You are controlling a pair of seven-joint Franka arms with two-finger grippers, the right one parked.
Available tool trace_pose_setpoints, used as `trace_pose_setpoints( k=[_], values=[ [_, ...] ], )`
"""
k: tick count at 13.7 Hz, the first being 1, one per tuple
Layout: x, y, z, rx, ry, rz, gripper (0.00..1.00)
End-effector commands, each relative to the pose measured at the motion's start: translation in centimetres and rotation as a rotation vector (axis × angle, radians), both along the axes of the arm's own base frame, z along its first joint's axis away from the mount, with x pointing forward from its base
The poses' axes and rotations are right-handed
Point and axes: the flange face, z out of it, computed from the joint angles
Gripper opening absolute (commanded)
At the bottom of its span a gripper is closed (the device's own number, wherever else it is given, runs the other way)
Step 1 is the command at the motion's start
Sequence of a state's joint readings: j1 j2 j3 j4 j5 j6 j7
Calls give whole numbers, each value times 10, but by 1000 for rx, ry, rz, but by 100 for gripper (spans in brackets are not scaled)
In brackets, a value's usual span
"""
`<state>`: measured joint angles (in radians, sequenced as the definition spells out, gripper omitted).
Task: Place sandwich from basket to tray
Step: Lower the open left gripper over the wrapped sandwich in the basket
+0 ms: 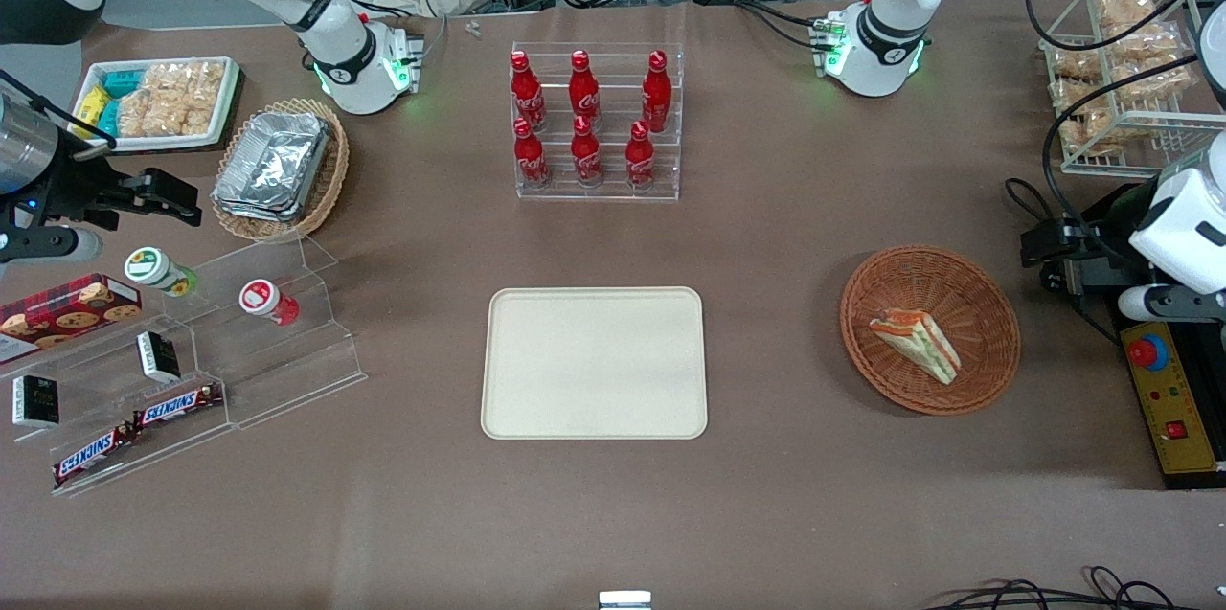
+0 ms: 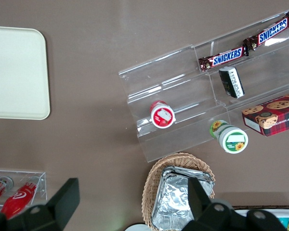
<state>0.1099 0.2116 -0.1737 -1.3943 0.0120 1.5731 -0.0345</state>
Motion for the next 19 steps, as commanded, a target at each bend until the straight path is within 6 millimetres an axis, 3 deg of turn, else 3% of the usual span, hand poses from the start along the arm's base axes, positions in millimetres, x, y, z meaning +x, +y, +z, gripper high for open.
trace_pose_setpoints(
  k=[1, 6, 11, 14, 19],
  values=[
    [2, 1, 7, 1, -9, -16, 99],
    [3, 0, 1, 3, 3, -9, 99],
    [-1, 4, -41, 18, 85, 73, 99],
    [-8, 1, -93, 24, 59, 239, 95],
    [2, -7, -194, 10, -15, 619, 97]
  ],
)
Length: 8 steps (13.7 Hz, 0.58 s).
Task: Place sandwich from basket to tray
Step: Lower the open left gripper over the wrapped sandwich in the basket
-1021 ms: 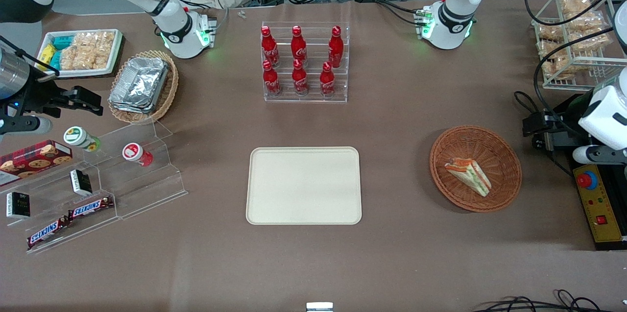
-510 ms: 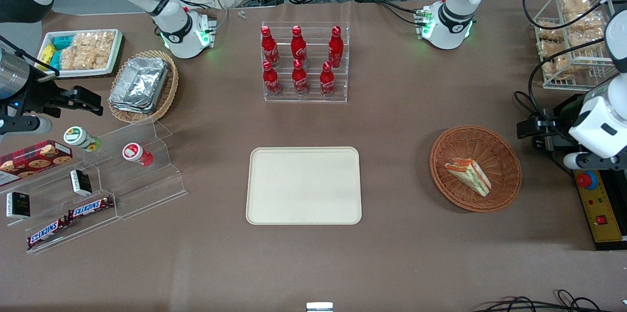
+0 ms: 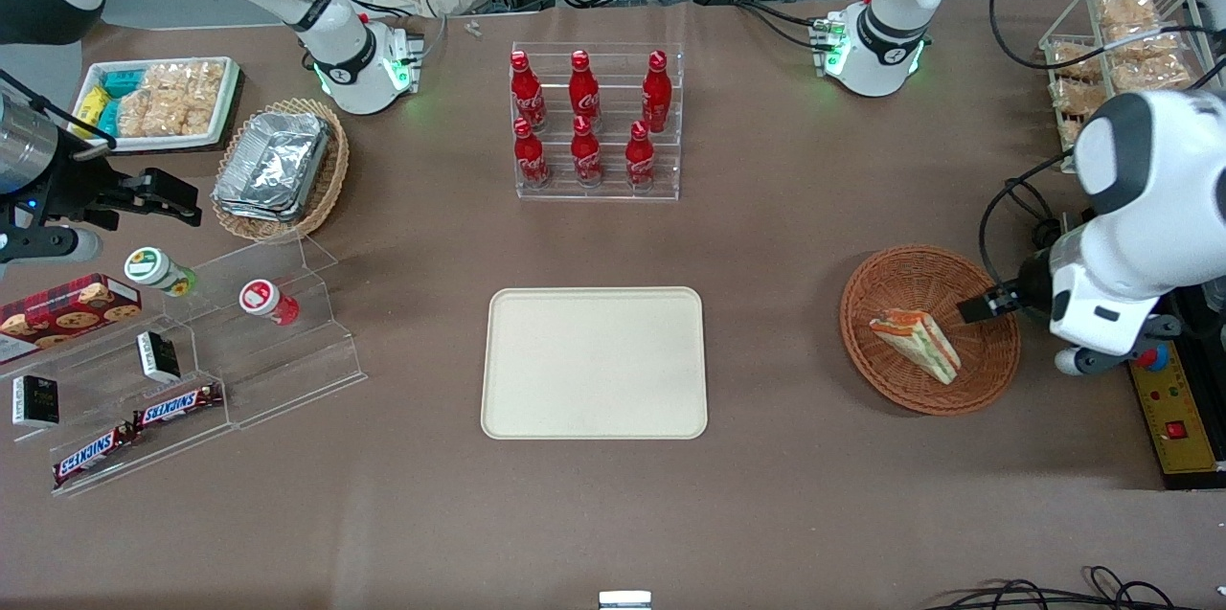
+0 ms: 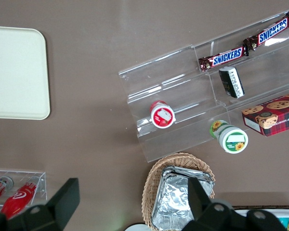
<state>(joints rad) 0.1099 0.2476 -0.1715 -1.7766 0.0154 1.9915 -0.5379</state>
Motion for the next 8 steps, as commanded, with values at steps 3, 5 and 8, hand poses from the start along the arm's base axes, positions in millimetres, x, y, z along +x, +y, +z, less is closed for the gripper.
trace_pose_setpoints(
  k=[3, 5, 8],
  values=[
    [-2, 2, -57, -2, -47, 235, 97],
    [-4, 3, -86, -4, -26, 255, 97],
    [-16, 8, -122, -1, -6, 268, 97]
  ],
)
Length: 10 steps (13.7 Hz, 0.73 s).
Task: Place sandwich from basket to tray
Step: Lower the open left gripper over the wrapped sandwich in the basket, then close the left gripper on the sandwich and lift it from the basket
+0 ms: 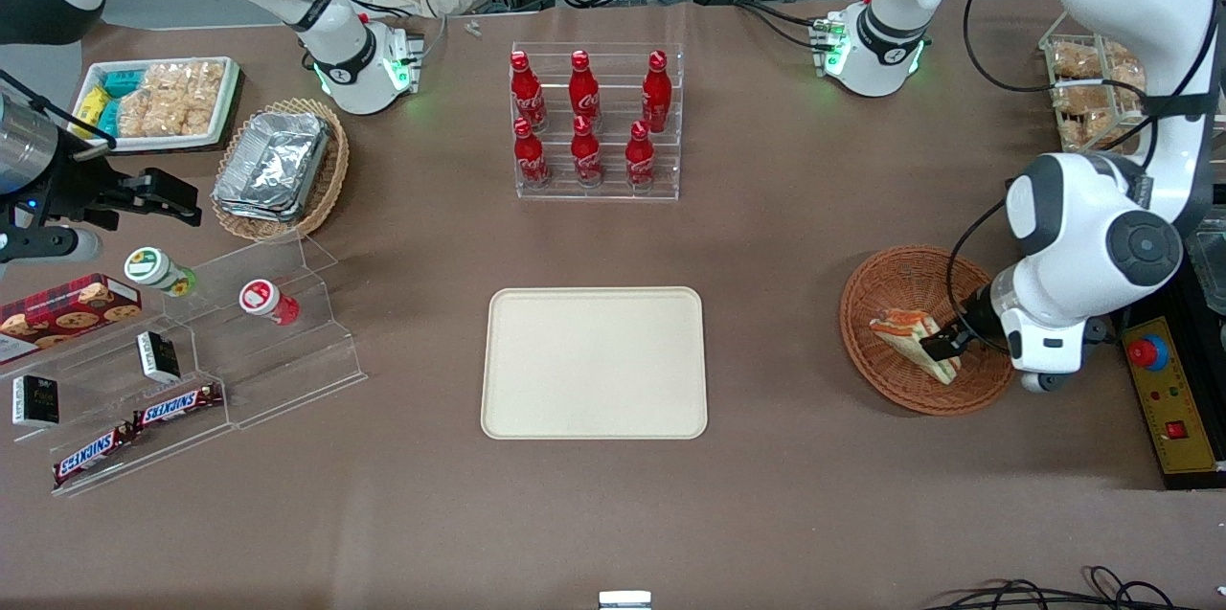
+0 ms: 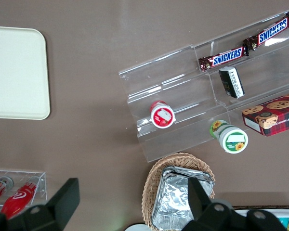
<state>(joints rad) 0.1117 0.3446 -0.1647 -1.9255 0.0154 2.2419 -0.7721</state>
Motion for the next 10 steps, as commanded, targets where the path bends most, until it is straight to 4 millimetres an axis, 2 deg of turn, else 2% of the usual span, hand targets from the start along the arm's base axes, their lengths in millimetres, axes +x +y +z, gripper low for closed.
trace_pose_setpoints(
  k=[1, 4, 8, 10],
  values=[
    [-13, 11, -26, 12, -12, 43, 97],
    [-13, 15, -46, 20, -4, 61, 96],
    [-8, 12, -56, 50, -22, 108, 94],
    [-7, 11, -60, 54, -23, 115, 84]
  ],
)
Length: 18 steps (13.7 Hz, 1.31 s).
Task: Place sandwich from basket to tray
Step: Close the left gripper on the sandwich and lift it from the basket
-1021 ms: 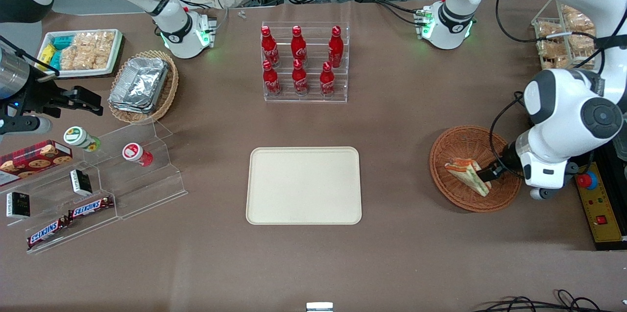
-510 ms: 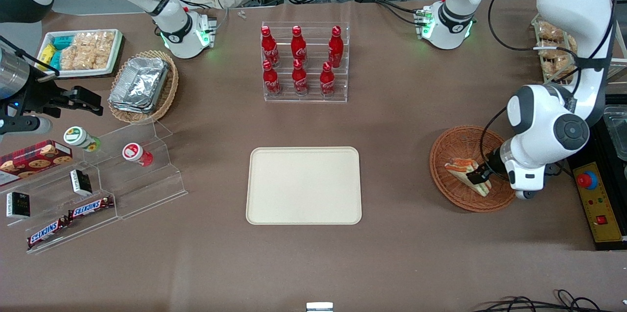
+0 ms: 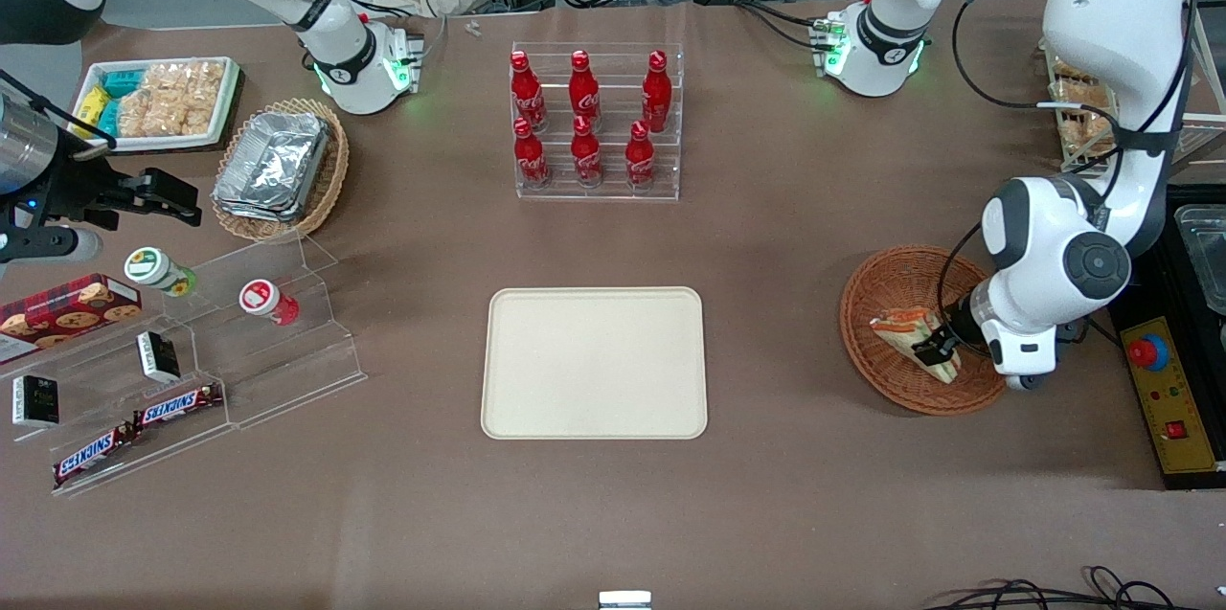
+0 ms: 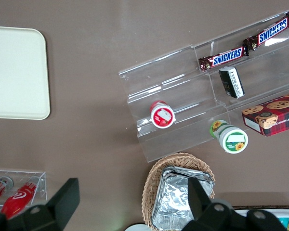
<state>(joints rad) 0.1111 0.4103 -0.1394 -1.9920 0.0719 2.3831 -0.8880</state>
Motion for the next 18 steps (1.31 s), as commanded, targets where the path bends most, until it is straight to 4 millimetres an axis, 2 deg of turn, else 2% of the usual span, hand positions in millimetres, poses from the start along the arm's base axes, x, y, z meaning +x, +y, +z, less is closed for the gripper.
trace_pose_setpoints(
  k=[1, 2, 4, 5, 7, 8, 9, 11, 14, 16, 18],
  values=[
    [2, -3, -2, 16, -15, 27, 71],
    [2, -5, 0, 16, -14, 46, 59],
    [6, -8, 9, 20, -7, 50, 52],
    [8, -9, 16, 23, 16, 50, 41],
    [15, -15, 43, 32, 60, 41, 21],
    [18, -17, 62, 38, 85, 44, 17],
    [22, -18, 86, 41, 111, 45, 16],
    [26, -29, 146, 42, 158, 35, 16],
    [23, -35, 228, 24, 213, 36, 13],
    [20, -64, 249, 7, 184, -24, 7],
    [19, -100, 254, -60, 150, -79, 5]
  ],
)
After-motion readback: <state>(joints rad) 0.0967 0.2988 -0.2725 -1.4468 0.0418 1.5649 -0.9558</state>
